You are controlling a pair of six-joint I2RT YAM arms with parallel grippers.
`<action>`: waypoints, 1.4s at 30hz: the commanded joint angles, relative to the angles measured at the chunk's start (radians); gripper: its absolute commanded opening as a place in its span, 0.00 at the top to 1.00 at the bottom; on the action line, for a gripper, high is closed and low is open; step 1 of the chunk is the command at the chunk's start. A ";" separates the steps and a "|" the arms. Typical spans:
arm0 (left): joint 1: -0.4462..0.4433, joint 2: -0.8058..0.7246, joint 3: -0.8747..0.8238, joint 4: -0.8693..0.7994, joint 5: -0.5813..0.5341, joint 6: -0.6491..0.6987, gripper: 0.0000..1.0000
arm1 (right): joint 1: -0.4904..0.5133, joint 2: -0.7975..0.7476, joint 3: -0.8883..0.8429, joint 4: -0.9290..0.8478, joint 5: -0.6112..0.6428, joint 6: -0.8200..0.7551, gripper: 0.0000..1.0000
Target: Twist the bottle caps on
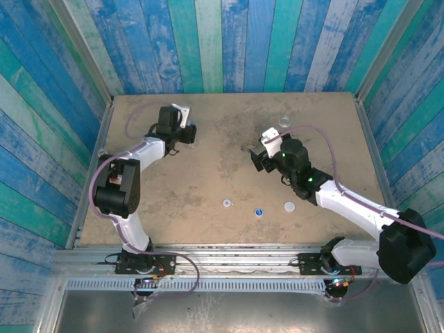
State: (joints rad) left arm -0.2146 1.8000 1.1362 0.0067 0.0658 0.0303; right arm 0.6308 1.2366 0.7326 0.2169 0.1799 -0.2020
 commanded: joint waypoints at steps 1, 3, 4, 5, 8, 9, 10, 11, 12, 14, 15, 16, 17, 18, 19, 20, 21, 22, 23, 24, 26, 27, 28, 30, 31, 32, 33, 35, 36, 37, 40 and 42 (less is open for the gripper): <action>-0.016 -0.004 -0.038 0.014 -0.006 0.034 0.32 | 0.006 0.010 0.019 0.000 0.013 0.010 0.00; -0.038 -0.033 -0.070 0.039 -0.037 0.064 0.35 | 0.005 0.009 0.018 0.000 0.010 0.013 0.00; -0.048 -0.051 -0.086 0.053 -0.040 0.077 0.34 | 0.006 0.008 0.019 0.000 0.009 0.016 0.00; -0.056 -0.072 -0.105 0.070 -0.030 0.085 0.34 | 0.006 0.008 0.019 0.000 0.010 0.017 0.00; -0.079 -0.142 -0.157 0.107 0.019 0.096 0.34 | 0.005 -0.004 0.019 0.001 0.001 0.031 0.00; -0.092 -0.165 -0.173 0.112 0.024 0.100 0.34 | 0.006 -0.010 0.016 0.001 -0.003 0.037 0.00; -0.107 -0.193 -0.192 0.119 0.030 0.102 0.34 | 0.005 -0.017 0.013 0.000 -0.010 0.043 0.00; -0.123 -0.220 -0.210 0.122 0.034 0.101 0.34 | 0.006 -0.024 0.010 -0.002 -0.017 0.052 0.00; -0.133 -0.240 -0.225 0.127 0.043 0.098 0.34 | 0.006 -0.031 0.007 -0.003 -0.024 0.061 0.00; -0.146 -0.274 -0.253 0.124 0.108 0.078 0.36 | 0.004 -0.047 -0.009 -0.006 -0.029 0.089 0.00; -0.156 -0.289 -0.263 0.120 0.135 0.069 0.36 | 0.006 -0.055 -0.014 -0.009 -0.026 0.102 0.00; -0.174 -0.305 -0.279 0.118 0.157 0.064 0.36 | 0.005 -0.064 -0.021 -0.013 -0.026 0.109 0.00; -0.200 -0.322 -0.300 0.114 0.155 0.065 0.36 | 0.005 -0.071 -0.023 -0.025 -0.026 0.110 0.00; -0.226 -0.336 -0.317 0.114 0.147 0.066 0.36 | 0.004 -0.077 -0.024 -0.036 -0.025 0.112 0.00; -0.254 -0.349 -0.335 0.119 0.144 0.063 0.35 | 0.004 -0.084 -0.025 -0.046 -0.026 0.111 0.00; -0.281 -0.357 -0.347 0.115 0.146 0.061 0.34 | 0.004 -0.088 -0.026 -0.055 -0.026 0.110 0.00; -0.303 -0.366 -0.358 0.114 0.148 0.056 0.32 | 0.003 -0.092 -0.024 -0.062 -0.025 0.110 0.00; -0.330 -0.372 -0.369 0.114 0.150 0.050 0.33 | 0.003 -0.095 -0.024 -0.071 -0.025 0.108 0.00; -0.354 -0.378 -0.378 0.111 0.151 0.048 0.33 | 0.002 -0.097 -0.019 -0.081 -0.026 0.109 0.00; -0.376 -0.381 -0.386 0.104 0.144 0.047 0.33 | 0.001 -0.098 -0.017 -0.087 -0.028 0.108 0.00; -0.414 -0.386 -0.398 0.092 0.117 0.052 0.32 | 0.000 -0.100 -0.013 -0.098 -0.032 0.108 0.00; -0.421 -0.385 -0.400 0.089 0.114 0.051 0.32 | 0.000 -0.099 -0.010 -0.097 -0.034 0.111 0.00; -0.425 -0.379 -0.399 0.080 0.112 0.054 0.32 | 0.000 -0.098 -0.012 -0.097 -0.037 0.114 0.00; -0.429 -0.356 -0.385 0.062 0.088 0.062 0.33 | 0.000 -0.096 -0.007 -0.099 -0.043 0.122 0.00; -0.430 -0.341 -0.375 0.050 0.066 0.065 0.34 | 0.000 -0.094 -0.007 -0.098 -0.046 0.126 0.00; -0.430 -0.329 -0.365 0.042 0.050 0.070 0.34 | 0.000 -0.091 -0.007 -0.097 -0.048 0.131 0.00; -0.430 -0.321 -0.362 0.040 0.045 0.075 0.31 | 0.000 -0.091 -0.005 -0.096 -0.049 0.134 0.00; -0.430 -0.315 -0.366 0.060 0.042 0.076 0.16 | 0.000 -0.090 -0.004 -0.097 -0.054 0.138 0.00; -0.431 -0.320 -0.376 0.075 0.042 0.075 0.10 | 0.000 -0.091 -0.004 -0.097 -0.053 0.139 0.00; -0.431 -0.331 -0.392 0.104 0.044 0.071 0.04 | 0.000 -0.090 -0.004 -0.097 -0.053 0.139 0.00; -0.431 -0.384 -0.466 0.235 0.043 0.050 0.06 | 0.000 -0.093 -0.009 -0.087 -0.067 0.136 0.00; -0.431 -0.429 -0.538 0.358 0.021 0.018 0.06 | 0.000 -0.091 -0.012 -0.081 -0.079 0.138 0.00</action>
State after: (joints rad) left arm -0.6434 1.4700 0.6712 0.2081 0.1158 0.0822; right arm 0.6308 1.1503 0.7204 0.1337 0.1249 -0.0753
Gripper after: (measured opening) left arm 0.938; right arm 0.997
